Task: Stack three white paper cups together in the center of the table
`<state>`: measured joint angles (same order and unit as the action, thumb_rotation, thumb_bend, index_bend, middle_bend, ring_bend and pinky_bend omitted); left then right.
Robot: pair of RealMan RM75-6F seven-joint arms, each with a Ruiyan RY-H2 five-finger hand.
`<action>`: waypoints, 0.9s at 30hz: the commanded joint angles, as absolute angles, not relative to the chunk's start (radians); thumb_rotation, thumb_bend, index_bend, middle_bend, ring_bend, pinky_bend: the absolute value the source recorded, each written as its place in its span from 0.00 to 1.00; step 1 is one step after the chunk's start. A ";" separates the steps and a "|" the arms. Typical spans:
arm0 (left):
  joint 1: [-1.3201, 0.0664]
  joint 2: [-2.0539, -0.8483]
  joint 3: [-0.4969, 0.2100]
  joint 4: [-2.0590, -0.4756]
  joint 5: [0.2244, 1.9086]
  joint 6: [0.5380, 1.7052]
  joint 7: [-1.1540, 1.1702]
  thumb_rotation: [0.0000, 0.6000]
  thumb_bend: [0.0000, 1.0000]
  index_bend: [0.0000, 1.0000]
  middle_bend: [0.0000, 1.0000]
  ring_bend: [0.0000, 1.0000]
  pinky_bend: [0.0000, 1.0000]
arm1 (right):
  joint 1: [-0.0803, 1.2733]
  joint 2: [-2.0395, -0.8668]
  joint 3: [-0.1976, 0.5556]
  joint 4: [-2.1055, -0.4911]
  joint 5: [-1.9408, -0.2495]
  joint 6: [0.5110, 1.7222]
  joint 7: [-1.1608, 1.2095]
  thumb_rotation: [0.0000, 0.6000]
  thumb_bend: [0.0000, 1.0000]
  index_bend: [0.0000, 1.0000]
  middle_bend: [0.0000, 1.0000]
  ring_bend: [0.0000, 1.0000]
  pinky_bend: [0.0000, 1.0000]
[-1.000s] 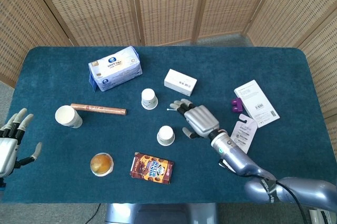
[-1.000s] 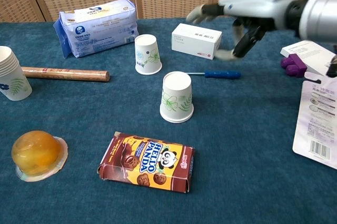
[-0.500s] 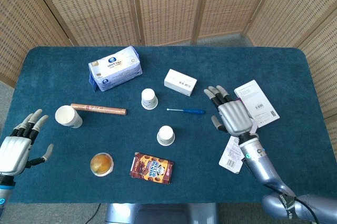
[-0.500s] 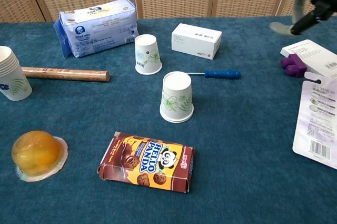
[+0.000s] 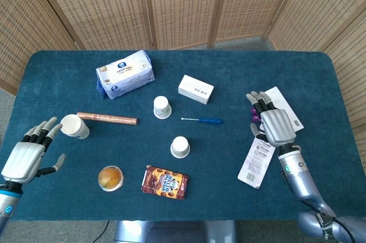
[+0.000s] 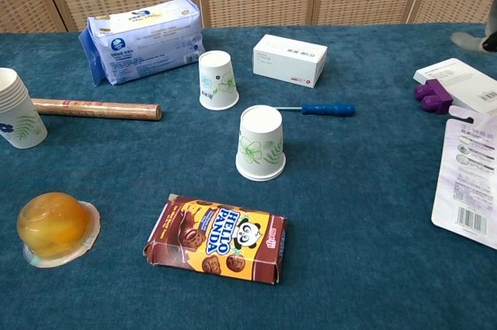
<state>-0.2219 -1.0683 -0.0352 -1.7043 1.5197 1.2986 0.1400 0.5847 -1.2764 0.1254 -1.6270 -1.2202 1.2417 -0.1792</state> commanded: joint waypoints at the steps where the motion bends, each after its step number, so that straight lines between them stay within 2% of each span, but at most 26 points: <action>1: -0.261 -1.074 -0.052 -1.717 1.514 1.258 0.171 0.55 0.47 0.00 0.00 0.00 0.13 | 0.575 -1.276 0.132 -1.609 -1.223 1.234 -0.162 1.00 0.47 0.00 0.09 0.05 0.53; 11: -0.381 -1.149 -0.095 -1.699 1.478 1.135 0.247 0.84 0.47 0.00 0.00 0.00 0.13 | 0.538 -1.272 0.155 -1.559 -1.250 1.256 -0.102 1.00 0.47 0.00 0.09 0.04 0.53; 27: -0.552 -1.345 -0.157 -1.561 1.420 1.019 0.298 0.99 0.47 0.00 0.00 0.00 0.14 | 0.485 -1.231 0.181 -1.560 -1.280 1.283 -0.051 1.00 0.47 0.00 0.09 0.03 0.52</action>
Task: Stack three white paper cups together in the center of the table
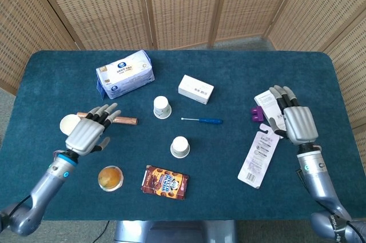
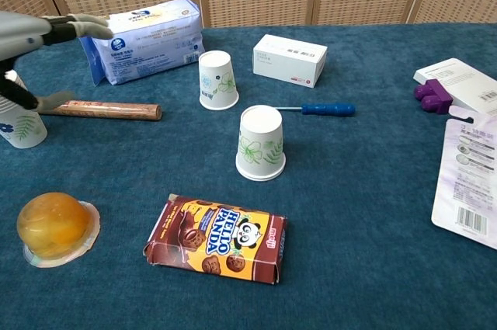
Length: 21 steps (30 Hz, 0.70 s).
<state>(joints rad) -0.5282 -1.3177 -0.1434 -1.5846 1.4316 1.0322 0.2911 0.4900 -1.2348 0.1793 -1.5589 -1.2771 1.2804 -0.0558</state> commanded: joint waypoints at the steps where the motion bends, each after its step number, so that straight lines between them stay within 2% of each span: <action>1: -0.561 -1.354 -0.161 -1.553 1.416 1.015 0.299 0.99 0.47 0.00 0.00 0.00 0.14 | 0.482 -1.228 0.181 -1.560 -1.282 1.283 -0.049 1.00 0.47 0.00 0.09 0.03 0.52; 21: -0.768 -1.563 -0.224 -1.279 1.318 0.857 0.245 0.99 0.47 0.00 0.00 0.00 0.15 | 0.439 -1.204 0.189 -1.572 -1.299 1.287 -0.043 1.00 0.46 0.00 0.09 0.03 0.51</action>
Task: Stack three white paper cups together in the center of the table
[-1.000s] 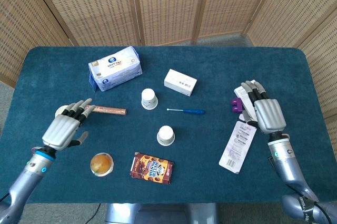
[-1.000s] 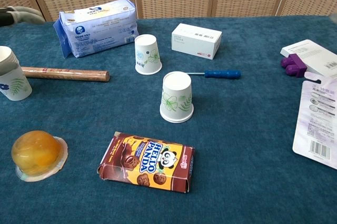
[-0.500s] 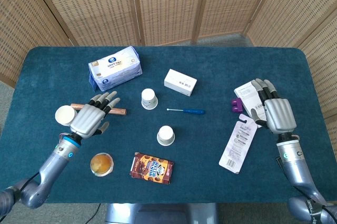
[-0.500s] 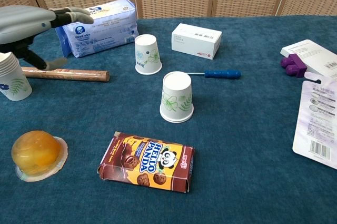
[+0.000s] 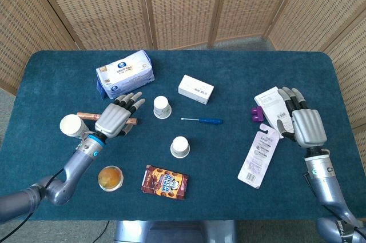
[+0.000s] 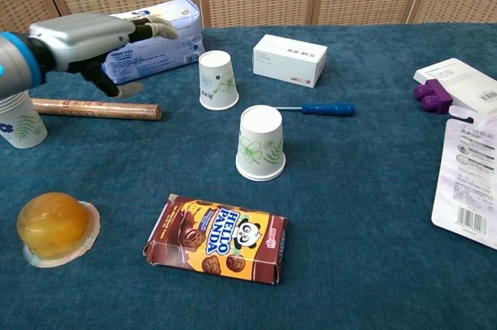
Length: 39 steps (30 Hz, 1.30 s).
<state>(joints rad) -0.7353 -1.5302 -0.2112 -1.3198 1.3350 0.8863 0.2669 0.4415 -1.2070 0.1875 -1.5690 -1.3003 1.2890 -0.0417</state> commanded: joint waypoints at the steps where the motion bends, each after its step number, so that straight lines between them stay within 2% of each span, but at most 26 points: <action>1: -0.779 -1.574 -0.228 -1.264 1.313 0.847 0.238 1.00 0.47 0.00 0.00 0.00 0.15 | 0.438 -1.201 0.190 -1.574 -1.298 1.287 -0.045 1.00 0.46 0.00 0.09 0.03 0.51; 16: -0.929 -1.749 -0.264 -1.013 1.255 0.719 0.111 1.00 0.47 0.00 0.00 0.00 0.19 | 0.409 -1.171 0.206 -1.602 -1.278 1.293 -0.051 1.00 0.45 0.00 0.09 0.03 0.51; 25: -0.979 -1.830 -0.265 -0.888 1.270 0.717 0.032 1.00 0.47 0.00 0.00 0.00 0.34 | 0.401 -1.164 0.211 -1.605 -1.273 1.283 -0.037 1.00 0.45 0.00 0.09 0.03 0.51; 28: -0.989 -1.852 -0.262 -0.851 1.275 0.724 0.019 1.00 0.47 0.06 0.00 0.01 0.41 | 0.397 -1.161 0.213 -1.605 -1.274 1.283 -0.028 1.00 0.45 0.00 0.09 0.03 0.51; 32: -0.996 -1.876 -0.258 -0.808 1.286 0.744 -0.001 1.00 0.48 0.19 0.05 0.14 0.50 | 0.394 -1.156 0.216 -1.607 -1.273 1.280 -0.019 1.00 0.44 0.00 0.09 0.03 0.51; 36: -1.001 -1.887 -0.253 -0.782 1.290 0.747 -0.020 1.00 0.48 0.25 0.13 0.21 0.56 | 0.391 -1.156 0.217 -1.609 -1.274 1.278 -0.011 1.00 0.45 0.00 0.09 0.03 0.51; 39: -1.000 -1.892 -0.248 -0.773 1.296 0.756 -0.033 1.00 0.48 0.27 0.15 0.24 0.59 | 0.389 -1.155 0.218 -1.610 -1.274 1.277 -0.008 1.00 0.44 0.00 0.09 0.03 0.51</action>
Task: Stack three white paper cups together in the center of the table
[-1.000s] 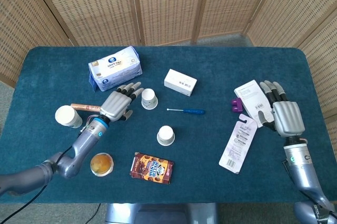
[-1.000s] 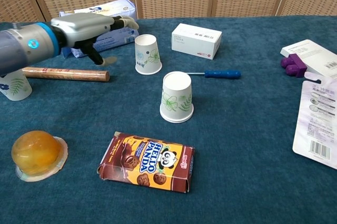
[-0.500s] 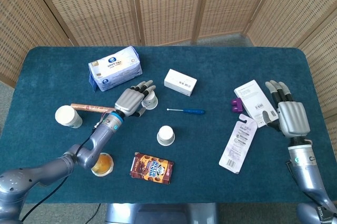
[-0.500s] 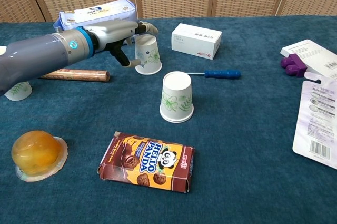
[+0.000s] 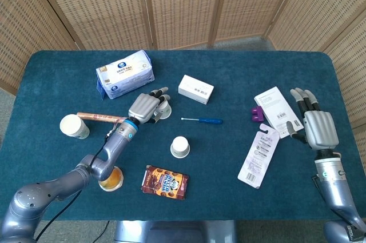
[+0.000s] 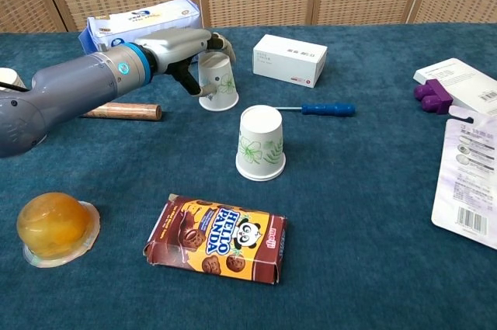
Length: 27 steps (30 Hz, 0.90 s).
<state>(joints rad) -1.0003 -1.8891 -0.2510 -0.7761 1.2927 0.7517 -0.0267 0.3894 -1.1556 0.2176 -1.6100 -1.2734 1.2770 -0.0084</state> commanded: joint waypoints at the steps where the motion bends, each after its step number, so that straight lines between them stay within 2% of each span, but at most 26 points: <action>1: -1.000 -1.893 -0.247 -0.771 1.298 0.759 -0.038 1.00 0.48 0.28 0.16 0.24 0.59 | 0.388 -1.155 0.218 -1.610 -1.274 1.277 -0.007 1.00 0.44 0.00 0.09 0.03 0.51; 9: -0.993 -1.898 -0.235 -0.756 1.314 0.792 -0.063 1.00 0.50 0.34 0.25 0.32 0.63 | 0.384 -1.155 0.221 -1.611 -1.276 1.278 -0.007 1.00 0.44 0.00 0.09 0.03 0.51; 17: -0.980 -1.870 -0.232 -0.788 1.321 0.819 -0.075 1.00 0.50 0.34 0.25 0.32 0.63 | 0.385 -1.158 0.225 -1.602 -1.273 1.270 -0.002 1.00 0.44 0.00 0.09 0.03 0.51; 27: -0.926 -1.710 -0.251 -1.041 1.312 0.875 -0.107 1.00 0.50 0.33 0.25 0.32 0.63 | 0.397 -1.162 0.239 -1.589 -1.249 1.247 -0.006 1.00 0.44 0.00 0.09 0.03 0.51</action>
